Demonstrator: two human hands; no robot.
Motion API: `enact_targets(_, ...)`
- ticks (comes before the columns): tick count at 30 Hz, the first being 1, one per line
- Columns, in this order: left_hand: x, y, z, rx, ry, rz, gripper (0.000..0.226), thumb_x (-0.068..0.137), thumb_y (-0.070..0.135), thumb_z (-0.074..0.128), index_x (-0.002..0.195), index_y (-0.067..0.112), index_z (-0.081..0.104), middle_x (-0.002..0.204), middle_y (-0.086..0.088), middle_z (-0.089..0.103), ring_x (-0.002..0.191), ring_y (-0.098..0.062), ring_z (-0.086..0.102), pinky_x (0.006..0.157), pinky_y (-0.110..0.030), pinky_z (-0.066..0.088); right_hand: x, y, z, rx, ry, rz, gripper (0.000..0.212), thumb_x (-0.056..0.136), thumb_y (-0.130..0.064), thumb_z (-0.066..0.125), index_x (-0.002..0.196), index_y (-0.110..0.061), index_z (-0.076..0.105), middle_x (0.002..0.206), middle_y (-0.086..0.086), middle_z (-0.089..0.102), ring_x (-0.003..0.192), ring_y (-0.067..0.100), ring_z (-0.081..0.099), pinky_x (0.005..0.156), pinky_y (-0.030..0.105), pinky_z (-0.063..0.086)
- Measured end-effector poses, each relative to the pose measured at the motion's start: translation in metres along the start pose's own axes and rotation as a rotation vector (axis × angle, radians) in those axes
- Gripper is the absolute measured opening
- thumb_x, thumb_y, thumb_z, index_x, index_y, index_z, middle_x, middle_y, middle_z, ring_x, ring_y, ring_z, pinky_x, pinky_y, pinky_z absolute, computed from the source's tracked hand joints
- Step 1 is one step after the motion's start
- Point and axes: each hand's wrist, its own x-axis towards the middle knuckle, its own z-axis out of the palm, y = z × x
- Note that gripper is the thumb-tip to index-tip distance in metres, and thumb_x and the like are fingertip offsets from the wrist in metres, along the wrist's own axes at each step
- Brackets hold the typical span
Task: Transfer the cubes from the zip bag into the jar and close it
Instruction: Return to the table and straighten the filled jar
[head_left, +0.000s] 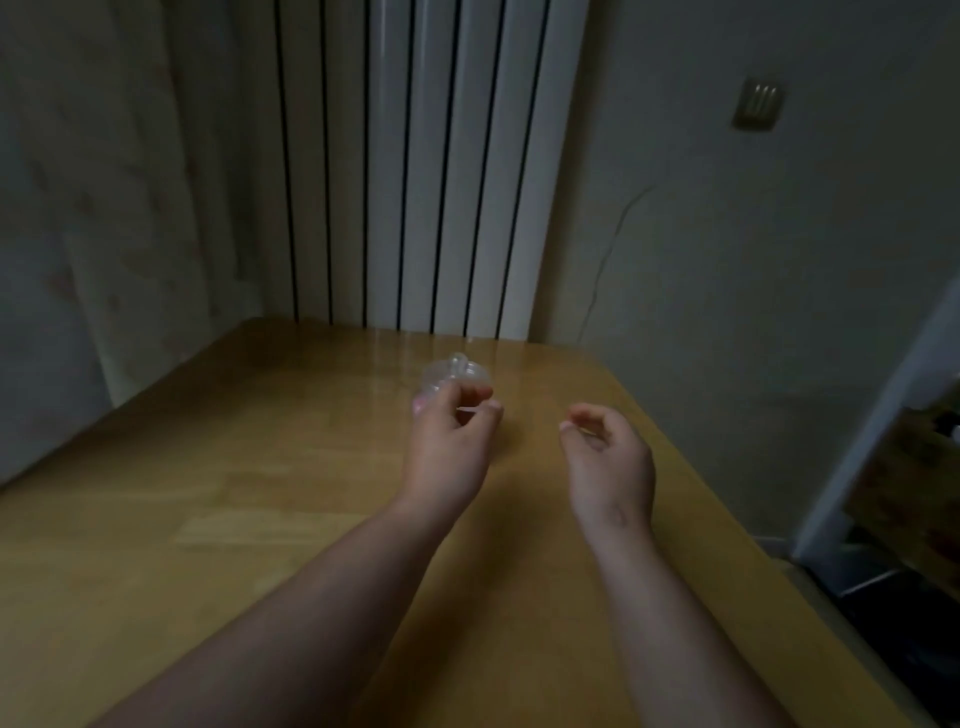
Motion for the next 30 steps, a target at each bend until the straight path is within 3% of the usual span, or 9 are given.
enact_targets(4, 0.021, -0.019, -0.023, 0.043, 0.056, 0.003, 0.014, 0.093, 0.032, 0.062, 0.106, 0.028, 0.064, 0.115, -0.003, 0.063, 0.098, -0.014, 0.064, 0.076, -0.032, 0.057, 0.003, 0.003, 0.042, -0.010, -0.066, 0.025, 0.016, 0.088, -0.010, 0.066, 0.096, -0.023, 0.064, 0.093, -0.004, 0.067, 0.089, 0.014, 0.066, 0.073, 0.017, 0.045)
enact_targets(8, 0.040, -0.036, -0.038, 0.075, 0.119, -0.040, 0.024, 0.088, 0.035, 0.065, 0.109, 0.024, 0.061, 0.117, -0.003, 0.060, 0.103, -0.016, 0.061, 0.089, -0.040, 0.054, 0.014, 0.007, 0.074, -0.048, -0.129, 0.095, 0.019, 0.087, -0.015, 0.069, 0.105, -0.018, 0.068, 0.099, 0.000, 0.068, 0.088, 0.012, 0.062, 0.062, 0.009, 0.039)
enact_targets(12, 0.052, -0.051, -0.045, -0.051, 0.076, -0.217, 0.043, 0.094, 0.023, 0.063, 0.133, 0.028, 0.044, 0.121, 0.009, 0.052, 0.062, 0.006, 0.063, 0.046, -0.014, 0.050, 0.024, 0.015, 0.100, -0.100, -0.218, 0.169, 0.034, 0.080, -0.009, 0.069, 0.113, -0.021, 0.066, 0.104, -0.003, 0.065, 0.089, 0.013, 0.057, 0.071, 0.021, 0.042)
enact_targets(14, 0.062, -0.061, -0.048, -0.097, 0.043, -0.299, 0.057, 0.093, 0.015, 0.060, 0.146, 0.024, 0.040, 0.133, 0.000, 0.054, 0.070, 0.007, 0.055, 0.061, -0.018, 0.052, 0.026, 0.015, 0.108, -0.052, -0.247, 0.208, 0.043, 0.075, -0.003, 0.069, 0.112, -0.026, 0.065, 0.103, -0.007, 0.065, 0.091, 0.015, 0.060, 0.075, 0.023, 0.046)
enact_targets(18, 0.069, -0.063, -0.051, -0.154, -0.079, -0.347, 0.059, 0.084, 0.000, 0.058, 0.140, 0.021, 0.052, 0.098, 0.010, 0.071, 0.084, -0.009, 0.069, 0.074, -0.022, 0.056, 0.024, 0.019, 0.117, 0.081, -0.353, 0.258, 0.049, 0.064, -0.001, 0.072, 0.101, -0.032, 0.065, 0.102, -0.003, 0.073, 0.093, 0.020, 0.069, 0.081, 0.049, 0.060)
enact_targets(21, 0.068, -0.063, -0.056, -0.204, -0.074, -0.381, 0.074, 0.069, 0.006, 0.066, 0.140, 0.022, 0.052, 0.098, 0.001, 0.077, 0.089, -0.035, 0.073, 0.081, -0.047, 0.057, 0.023, 0.021, 0.118, 0.059, -0.352, 0.236, 0.047, 0.068, 0.004, 0.073, 0.093, -0.034, 0.062, 0.099, -0.007, 0.071, 0.094, 0.019, 0.068, 0.086, 0.046, 0.058)
enact_targets(23, 0.069, -0.063, -0.065, -0.202, -0.048, -0.396, 0.081, 0.062, 0.010, 0.066, 0.141, 0.023, 0.052, 0.111, -0.005, 0.075, 0.092, -0.037, 0.073, 0.086, -0.056, 0.057, 0.020, 0.021, 0.119, 0.053, -0.367, 0.245, 0.055, 0.068, 0.003, 0.077, 0.105, -0.034, 0.059, 0.105, -0.004, 0.069, 0.100, 0.019, 0.066, 0.091, 0.042, 0.055)
enact_targets(26, 0.063, -0.064, -0.080, -0.189, -0.041, -0.363, 0.070, 0.067, 0.007, 0.064, 0.135, 0.020, 0.057, 0.119, -0.007, 0.072, 0.087, -0.027, 0.075, 0.085, -0.053, 0.058, 0.011, 0.019, 0.120, 0.073, -0.411, 0.260, 0.076, 0.067, 0.001, 0.082, 0.132, -0.026, 0.054, 0.117, 0.004, 0.068, 0.104, 0.021, 0.066, 0.087, 0.036, 0.056)
enact_targets(30, 0.054, -0.067, -0.098, -0.202, -0.049, -0.373, 0.056, 0.083, -0.003, 0.061, 0.135, 0.016, 0.055, 0.108, -0.006, 0.075, 0.080, -0.024, 0.076, 0.063, -0.037, 0.061, -0.001, 0.014, 0.119, 0.062, -0.474, 0.232, 0.081, 0.067, -0.002, 0.083, 0.139, -0.018, 0.050, 0.116, 0.001, 0.066, 0.105, 0.018, 0.065, 0.080, 0.025, 0.054)
